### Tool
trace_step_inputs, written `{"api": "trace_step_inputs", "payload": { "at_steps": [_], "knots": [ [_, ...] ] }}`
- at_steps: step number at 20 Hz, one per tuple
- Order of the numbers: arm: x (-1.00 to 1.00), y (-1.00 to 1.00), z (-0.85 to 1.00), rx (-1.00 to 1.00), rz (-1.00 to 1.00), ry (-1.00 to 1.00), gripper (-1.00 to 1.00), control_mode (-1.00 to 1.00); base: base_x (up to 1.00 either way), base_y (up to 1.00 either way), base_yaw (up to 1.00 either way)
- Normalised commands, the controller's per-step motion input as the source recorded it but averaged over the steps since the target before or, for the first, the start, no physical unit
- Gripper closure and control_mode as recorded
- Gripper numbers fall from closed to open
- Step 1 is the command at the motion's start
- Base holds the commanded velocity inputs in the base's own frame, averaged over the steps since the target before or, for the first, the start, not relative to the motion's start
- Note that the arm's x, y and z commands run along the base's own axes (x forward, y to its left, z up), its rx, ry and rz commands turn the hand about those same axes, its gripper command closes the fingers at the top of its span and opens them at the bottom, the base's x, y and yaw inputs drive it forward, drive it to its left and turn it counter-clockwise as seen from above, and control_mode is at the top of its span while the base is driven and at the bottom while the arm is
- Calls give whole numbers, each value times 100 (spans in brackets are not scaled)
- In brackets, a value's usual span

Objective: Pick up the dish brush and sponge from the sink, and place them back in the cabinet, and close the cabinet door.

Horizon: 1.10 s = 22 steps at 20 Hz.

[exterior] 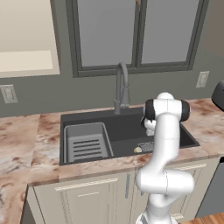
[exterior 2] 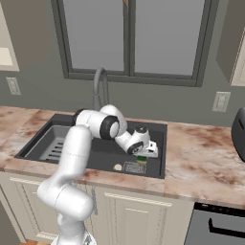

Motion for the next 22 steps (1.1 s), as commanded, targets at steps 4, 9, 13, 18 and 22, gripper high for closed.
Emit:
{"api": "trace_step_inputs", "payload": {
  "at_steps": [4,9,13,18,22],
  "knots": [
    [-20,0,59,-4,0,-9,100,-100,0,0,0],
    [-21,1,64,-4,0,-5,100,-100,0,0,0],
    [-34,8,63,-3,0,-4,100,-100,0,0,0],
    [-36,13,68,-3,0,0,100,-100,0,0,0],
    [-43,14,64,-1,0,0,100,-100,0,0,0]
  ]
}}
